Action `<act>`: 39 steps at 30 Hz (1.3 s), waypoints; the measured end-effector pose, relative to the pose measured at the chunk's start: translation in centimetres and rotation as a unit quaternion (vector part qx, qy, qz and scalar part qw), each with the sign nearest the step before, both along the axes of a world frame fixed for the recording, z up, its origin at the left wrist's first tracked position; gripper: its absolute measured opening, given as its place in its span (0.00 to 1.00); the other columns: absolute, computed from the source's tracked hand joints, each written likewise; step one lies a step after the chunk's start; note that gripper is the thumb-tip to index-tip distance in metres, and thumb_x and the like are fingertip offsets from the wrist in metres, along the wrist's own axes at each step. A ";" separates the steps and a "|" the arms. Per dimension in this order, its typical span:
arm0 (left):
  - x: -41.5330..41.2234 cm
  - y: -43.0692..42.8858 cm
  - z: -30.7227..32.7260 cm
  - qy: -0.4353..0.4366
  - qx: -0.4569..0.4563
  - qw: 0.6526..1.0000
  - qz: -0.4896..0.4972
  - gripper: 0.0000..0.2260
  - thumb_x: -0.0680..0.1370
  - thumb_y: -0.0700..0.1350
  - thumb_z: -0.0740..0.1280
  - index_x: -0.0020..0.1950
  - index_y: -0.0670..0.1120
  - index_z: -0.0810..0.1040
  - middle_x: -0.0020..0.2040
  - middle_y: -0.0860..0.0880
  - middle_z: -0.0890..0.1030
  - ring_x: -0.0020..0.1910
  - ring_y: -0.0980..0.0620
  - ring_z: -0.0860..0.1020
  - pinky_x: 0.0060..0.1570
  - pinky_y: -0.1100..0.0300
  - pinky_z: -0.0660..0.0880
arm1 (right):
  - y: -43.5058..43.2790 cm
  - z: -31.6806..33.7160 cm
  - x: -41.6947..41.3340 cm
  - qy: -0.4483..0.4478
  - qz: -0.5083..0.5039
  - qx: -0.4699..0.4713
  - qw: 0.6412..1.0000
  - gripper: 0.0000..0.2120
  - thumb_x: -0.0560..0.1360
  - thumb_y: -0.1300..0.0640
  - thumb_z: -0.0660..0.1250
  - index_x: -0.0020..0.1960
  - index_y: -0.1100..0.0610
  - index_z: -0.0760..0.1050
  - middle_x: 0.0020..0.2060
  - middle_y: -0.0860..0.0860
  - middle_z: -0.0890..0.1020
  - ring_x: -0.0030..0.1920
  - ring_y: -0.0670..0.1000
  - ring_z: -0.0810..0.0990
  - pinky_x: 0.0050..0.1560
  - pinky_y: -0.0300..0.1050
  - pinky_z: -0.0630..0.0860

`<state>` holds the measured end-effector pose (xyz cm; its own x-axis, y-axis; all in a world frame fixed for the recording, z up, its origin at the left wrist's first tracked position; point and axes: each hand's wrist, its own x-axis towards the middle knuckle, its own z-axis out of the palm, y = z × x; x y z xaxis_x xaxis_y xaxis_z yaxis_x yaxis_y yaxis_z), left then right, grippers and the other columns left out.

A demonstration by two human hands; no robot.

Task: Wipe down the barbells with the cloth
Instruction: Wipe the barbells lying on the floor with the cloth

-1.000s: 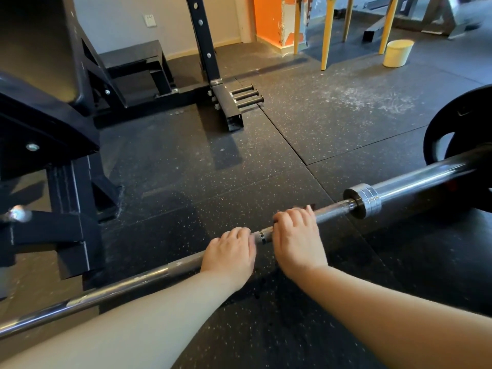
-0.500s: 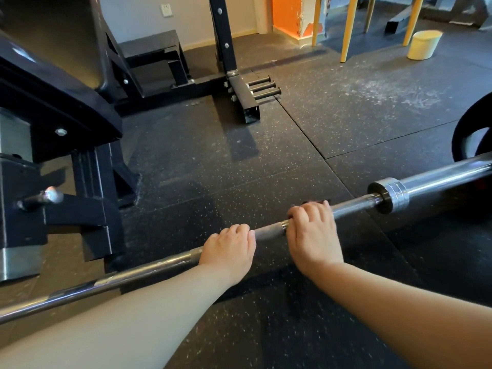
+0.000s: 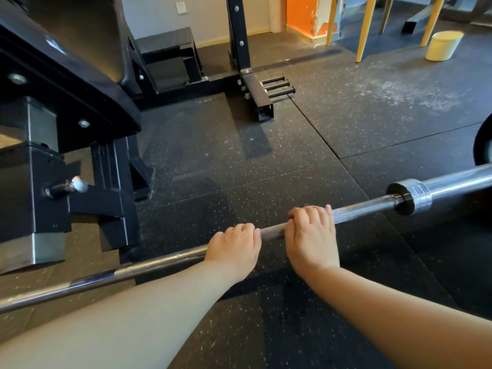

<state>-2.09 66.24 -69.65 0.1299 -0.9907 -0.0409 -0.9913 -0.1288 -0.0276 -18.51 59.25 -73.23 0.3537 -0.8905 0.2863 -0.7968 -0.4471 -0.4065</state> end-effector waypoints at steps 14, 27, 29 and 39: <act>0.0 0.4 0.2 -0.004 0.010 0.999 0.048 0.16 0.86 0.54 0.50 0.64 0.50 0.73 0.56 0.51 0.79 0.50 0.51 0.79 0.48 0.54 0.77 | 0.5 -0.2 1.1 0.054 0.090 -0.024 0.994 0.17 0.82 0.49 0.51 0.57 0.53 0.76 0.52 0.51 0.80 0.55 0.57 0.76 0.73 0.59 0.65; 0.1 0.1 0.0 -0.004 0.027 0.998 0.063 0.16 0.87 0.55 0.48 0.62 0.50 0.72 0.52 0.53 0.77 0.44 0.53 0.77 0.40 0.58 0.71 | 0.4 -0.1 0.3 0.063 0.114 -0.035 0.991 0.18 0.81 0.51 0.53 0.60 0.56 0.77 0.54 0.53 0.80 0.56 0.59 0.76 0.73 0.63 0.65; 0.0 0.2 0.0 -0.004 0.025 0.997 0.066 0.16 0.87 0.55 0.48 0.62 0.51 0.72 0.52 0.53 0.77 0.44 0.53 0.77 0.39 0.58 0.71 | 0.3 0.1 -0.1 0.077 0.150 -0.042 0.985 0.18 0.81 0.50 0.53 0.62 0.56 0.76 0.55 0.53 0.79 0.56 0.60 0.76 0.71 0.63 0.68; 0.2 0.1 0.2 0.004 0.035 0.997 0.064 0.16 0.87 0.54 0.49 0.63 0.50 0.73 0.53 0.52 0.78 0.46 0.52 0.78 0.45 0.55 0.77 | 0.5 0.2 1.0 0.070 0.107 -0.017 0.992 0.18 0.81 0.51 0.49 0.58 0.54 0.76 0.52 0.50 0.78 0.54 0.58 0.74 0.74 0.60 0.63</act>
<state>-1.87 66.36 -69.43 0.2549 -0.9605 -0.1116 -0.9670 -0.2528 -0.0326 -17.48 59.75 -73.05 0.5724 -0.7809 0.2502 -0.7291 -0.6243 -0.2806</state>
